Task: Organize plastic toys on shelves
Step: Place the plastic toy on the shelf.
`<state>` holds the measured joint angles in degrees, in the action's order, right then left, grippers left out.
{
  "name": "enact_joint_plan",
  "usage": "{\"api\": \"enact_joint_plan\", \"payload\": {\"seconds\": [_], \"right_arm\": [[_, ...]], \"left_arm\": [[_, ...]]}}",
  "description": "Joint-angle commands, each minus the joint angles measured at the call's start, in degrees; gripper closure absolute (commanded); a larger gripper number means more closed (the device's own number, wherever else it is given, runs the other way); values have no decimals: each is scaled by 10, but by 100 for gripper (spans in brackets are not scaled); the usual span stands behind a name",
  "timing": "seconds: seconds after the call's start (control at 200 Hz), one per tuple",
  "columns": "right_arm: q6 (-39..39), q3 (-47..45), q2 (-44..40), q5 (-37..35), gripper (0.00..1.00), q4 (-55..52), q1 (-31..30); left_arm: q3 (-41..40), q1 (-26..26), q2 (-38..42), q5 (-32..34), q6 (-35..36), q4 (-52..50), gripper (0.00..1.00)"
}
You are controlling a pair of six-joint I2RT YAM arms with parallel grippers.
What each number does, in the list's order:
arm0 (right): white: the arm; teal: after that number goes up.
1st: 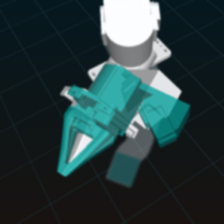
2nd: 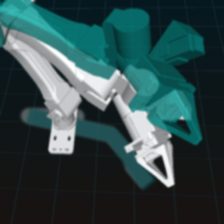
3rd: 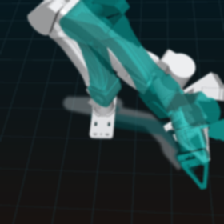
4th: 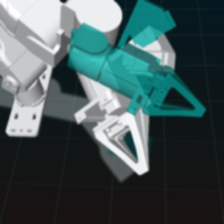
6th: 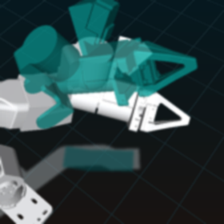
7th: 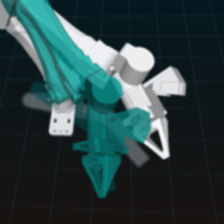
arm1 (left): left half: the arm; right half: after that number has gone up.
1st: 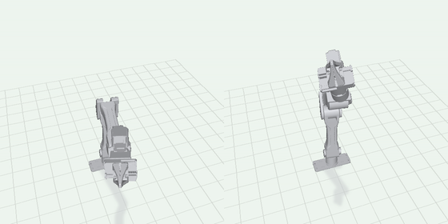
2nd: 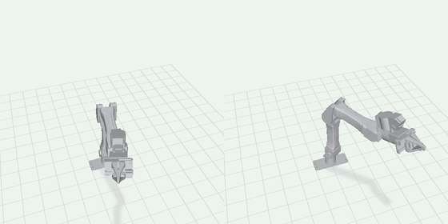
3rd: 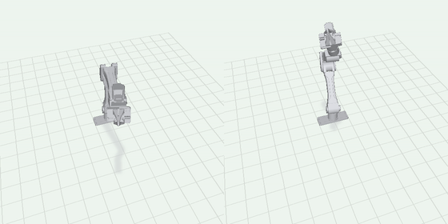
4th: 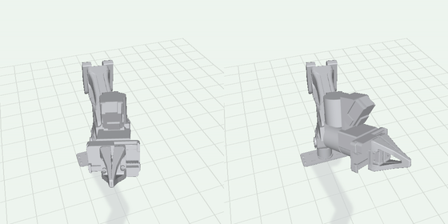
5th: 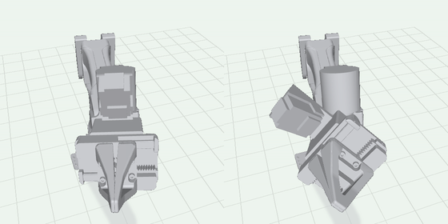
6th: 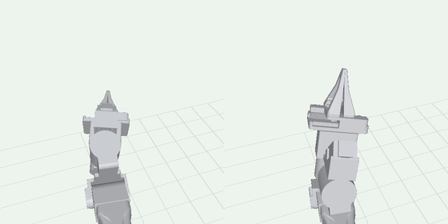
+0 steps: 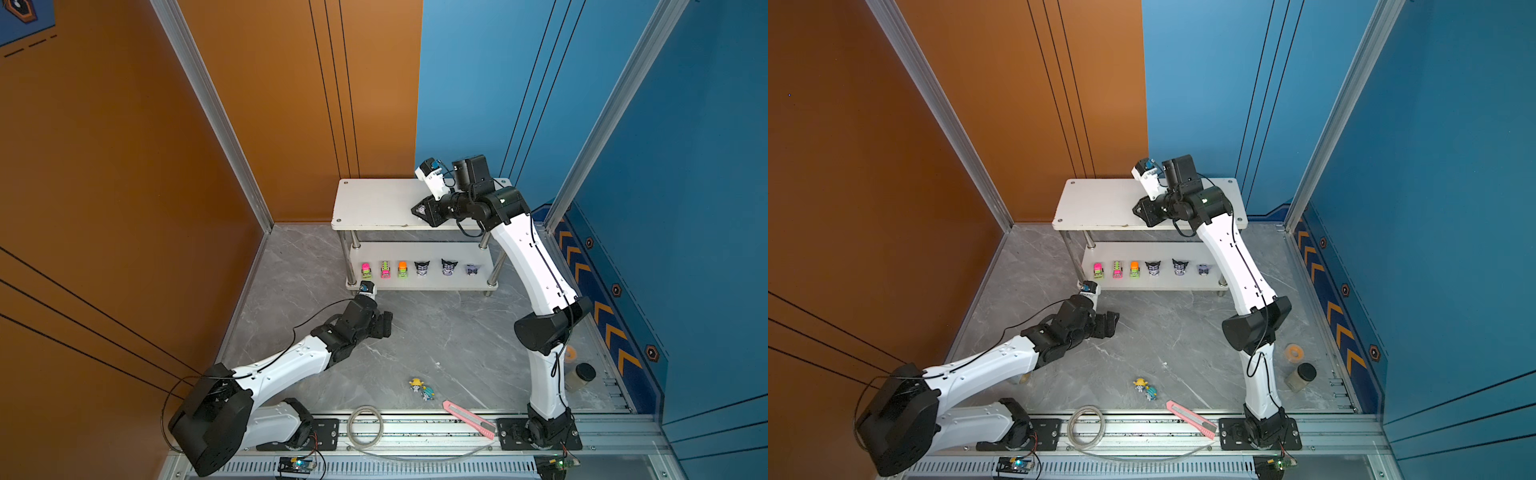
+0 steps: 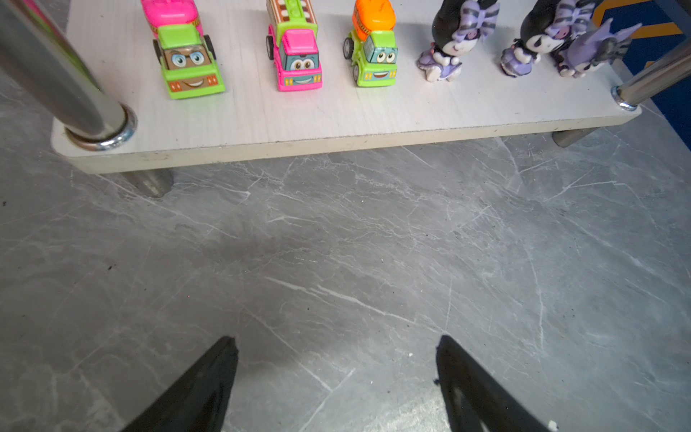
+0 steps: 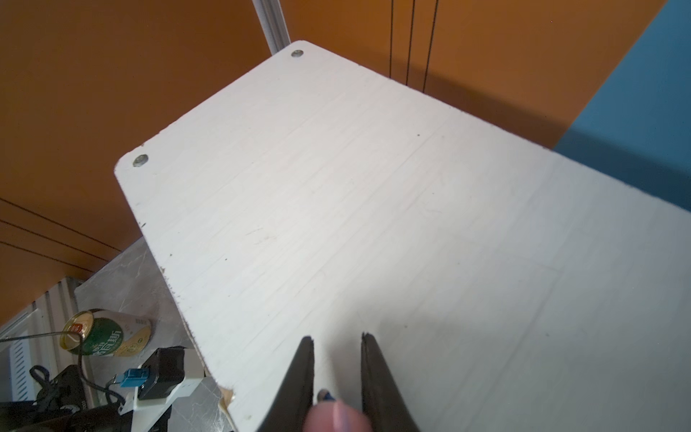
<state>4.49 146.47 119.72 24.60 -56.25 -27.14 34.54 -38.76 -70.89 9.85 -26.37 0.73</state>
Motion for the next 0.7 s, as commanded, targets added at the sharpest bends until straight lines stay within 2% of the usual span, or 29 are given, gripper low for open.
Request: {"api": "enact_joint_plan", "payload": {"seconds": [0.0, 0.165, 0.27, 0.461, 0.696], "right_arm": [[53, -4, 32, 87, 86, -31, 21], [89, -4, 43, 163, 84, -44, 43], [113, -5, 46, 182, 84, -58, 49], [141, -5, 45, 173, 82, -71, 44], [165, -5, 50, 120, 64, -88, 28]], "left_arm": [[17, -5, -10, -2, 10, 7, 15], [22, -5, -20, -4, 10, 7, 15], [25, -4, -28, -3, 10, 7, 15], [31, -4, -40, -5, 9, 8, 15], [32, -5, -49, -7, 7, 14, 15]]}}
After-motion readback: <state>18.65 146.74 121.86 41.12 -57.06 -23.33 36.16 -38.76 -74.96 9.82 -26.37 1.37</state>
